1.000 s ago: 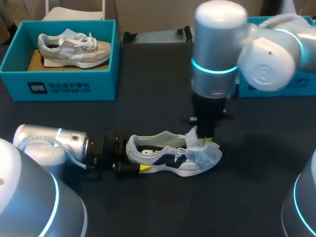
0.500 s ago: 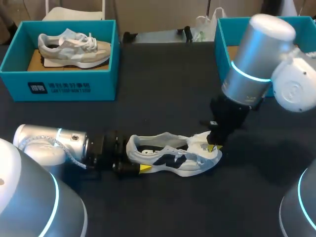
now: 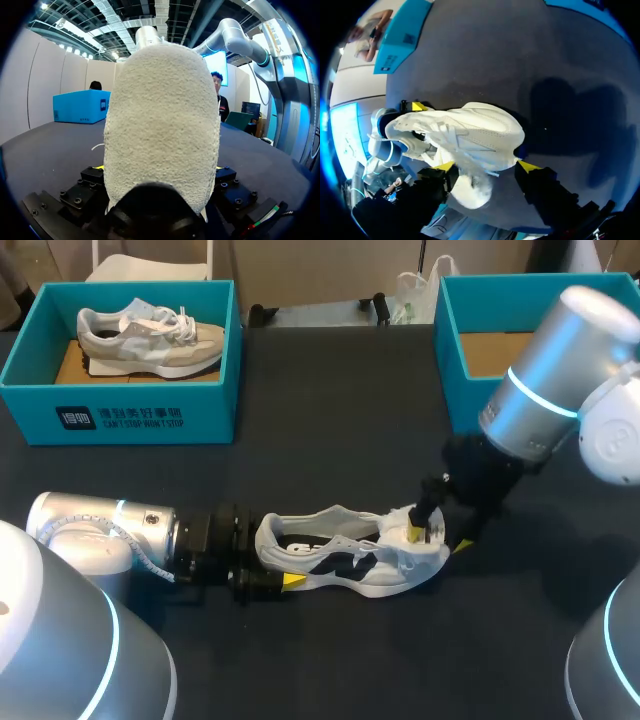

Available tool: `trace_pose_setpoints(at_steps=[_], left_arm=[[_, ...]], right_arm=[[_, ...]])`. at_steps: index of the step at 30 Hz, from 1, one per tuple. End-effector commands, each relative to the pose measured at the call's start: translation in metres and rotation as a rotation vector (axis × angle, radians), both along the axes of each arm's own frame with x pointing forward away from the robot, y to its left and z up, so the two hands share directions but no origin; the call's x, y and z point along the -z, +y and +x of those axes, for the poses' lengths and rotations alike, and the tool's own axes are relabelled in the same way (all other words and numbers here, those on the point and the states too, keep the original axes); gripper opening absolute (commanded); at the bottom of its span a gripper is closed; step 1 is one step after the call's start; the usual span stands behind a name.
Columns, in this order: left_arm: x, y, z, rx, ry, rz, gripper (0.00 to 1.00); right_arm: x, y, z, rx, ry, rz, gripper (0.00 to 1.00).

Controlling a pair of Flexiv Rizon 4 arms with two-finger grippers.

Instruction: Take the shoe out of the shoebox, open the shoe tongue, remove and reinsert the insole, then place the shoe into the shoebox

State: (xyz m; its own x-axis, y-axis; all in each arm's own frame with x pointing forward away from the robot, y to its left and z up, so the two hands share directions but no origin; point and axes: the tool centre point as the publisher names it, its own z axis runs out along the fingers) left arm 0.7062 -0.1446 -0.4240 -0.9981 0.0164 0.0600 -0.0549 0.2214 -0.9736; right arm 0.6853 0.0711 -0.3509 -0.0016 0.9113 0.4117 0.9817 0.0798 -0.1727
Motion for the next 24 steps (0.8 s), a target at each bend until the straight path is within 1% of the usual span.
trace_pose_setpoints(at_steps=[1, 6, 8, 11, 13, 15, 16, 17, 18, 19, 20, 21, 22, 23, 24], left_arm=[[0.004, 0.003, 0.0, -0.004, -0.001, -0.001, 0.0], [0.004, 0.003, 0.0, -0.004, -0.001, -0.001, 0.0], [0.004, 0.003, 0.0, -0.004, -0.001, -0.001, 0.0], [0.004, 0.003, 0.0, -0.004, -0.001, -0.001, 0.0], [0.004, 0.003, 0.0, -0.004, -0.001, -0.001, 0.0], [0.004, 0.003, 0.0, -0.004, -0.001, -0.001, 0.0], [0.004, 0.003, 0.0, -0.004, -0.001, -0.001, 0.0], [0.004, 0.003, 0.0, -0.004, -0.001, -0.001, 0.0], [0.004, 0.003, 0.0, -0.004, -0.001, -0.001, 0.0], [0.004, 0.003, 0.0, -0.004, -0.001, -0.001, 0.0], [0.004, 0.003, 0.0, -0.004, -0.001, -0.001, 0.0], [0.004, 0.003, 0.0, -0.004, -0.001, -0.001, 0.0], [0.004, 0.003, 0.0, -0.004, -0.001, -0.001, 0.0], [0.004, 0.003, 0.0, -0.004, -0.001, -0.001, 0.0], [0.004, 0.003, 0.0, -0.004, -0.001, -0.001, 0.0]], right_arm=[[-0.05, -0.002, -0.011, -0.01, -0.075, -0.134, 1.0], [-0.088, 0.006, -0.013, -0.047, -0.137, -0.225, 1.0], [-0.102, 0.012, -0.014, -0.082, -0.164, -0.255, 1.0], [-0.118, 0.022, -0.014, -0.135, -0.182, -0.307, 1.0], [-0.127, 0.031, -0.014, -0.184, -0.195, -0.333, 1.0], [-0.135, 0.042, -0.014, -0.263, -0.2, -0.362, 0.99], [-0.138, 0.049, -0.014, -0.311, -0.204, -0.378, 0.95], [-0.14, 0.056, -0.015, -0.353, -0.209, -0.393, 0.84], [-0.142, 0.063, -0.016, -0.41, -0.217, -0.396, 0.62], [-0.142, 0.069, -0.016, -0.453, -0.221, -0.393, 0.49], [-0.143, 0.076, -0.017, -0.499, -0.224, -0.397, 0.44], [-0.142, 0.083, -0.017, -0.545, -0.228, -0.395, 0.27], [-0.142, 0.089, -0.018, -0.57, -0.236, -0.393, 0.04], [-0.142, 0.094, -0.018, -0.607, -0.244, -0.386, 0.0], [-0.141, 0.098, -0.019, -0.65, -0.261, -0.377, 0.0]])
